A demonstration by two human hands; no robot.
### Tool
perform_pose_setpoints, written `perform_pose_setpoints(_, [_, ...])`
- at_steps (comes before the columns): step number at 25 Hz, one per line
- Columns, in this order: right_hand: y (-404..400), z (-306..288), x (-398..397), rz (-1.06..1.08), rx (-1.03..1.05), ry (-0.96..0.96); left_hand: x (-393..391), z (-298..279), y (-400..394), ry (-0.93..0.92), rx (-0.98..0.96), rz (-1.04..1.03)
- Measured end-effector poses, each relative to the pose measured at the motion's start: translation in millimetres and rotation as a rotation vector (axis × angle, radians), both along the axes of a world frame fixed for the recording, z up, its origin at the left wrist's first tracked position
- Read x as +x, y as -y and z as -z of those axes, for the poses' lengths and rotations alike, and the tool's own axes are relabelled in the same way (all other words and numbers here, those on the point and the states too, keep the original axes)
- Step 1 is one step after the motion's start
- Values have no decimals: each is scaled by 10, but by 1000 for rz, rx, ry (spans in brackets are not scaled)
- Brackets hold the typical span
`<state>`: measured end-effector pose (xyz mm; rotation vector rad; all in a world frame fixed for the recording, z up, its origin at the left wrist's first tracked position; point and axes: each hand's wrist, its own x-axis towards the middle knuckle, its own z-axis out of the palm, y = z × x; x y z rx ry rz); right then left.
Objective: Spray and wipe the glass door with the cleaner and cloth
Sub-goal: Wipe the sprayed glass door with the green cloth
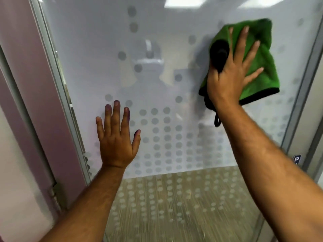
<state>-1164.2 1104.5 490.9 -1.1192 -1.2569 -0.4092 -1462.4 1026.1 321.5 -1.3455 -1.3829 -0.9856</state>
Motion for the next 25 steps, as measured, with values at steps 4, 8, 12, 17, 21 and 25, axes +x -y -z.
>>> perform_pose_setpoints(4, [89, -822, -253, 9, 63, 66, -13, 1, -23, -12, 14, -4])
perform_pose_setpoints(8, [327, -421, -892, 4, 218, 557, 8, -41, 12, -5, 11, 15])
perform_pose_setpoints(12, [454, 952, -990, -134, 198, 848, -14, -43, 122, 44, -28, 98])
perform_pose_setpoints(17, [483, 2669, -78, -111, -164, 862, -67, 56, 226, 0, -148, 49])
perform_pose_setpoints(21, [606, 3262, 236, -69, -585, 247, -12, 111, 202, -34, -202, -56])
perform_pose_setpoints(25, [763, 3072, -611, -219, -691, -642, -1, 92, 233, -57, -240, -94])
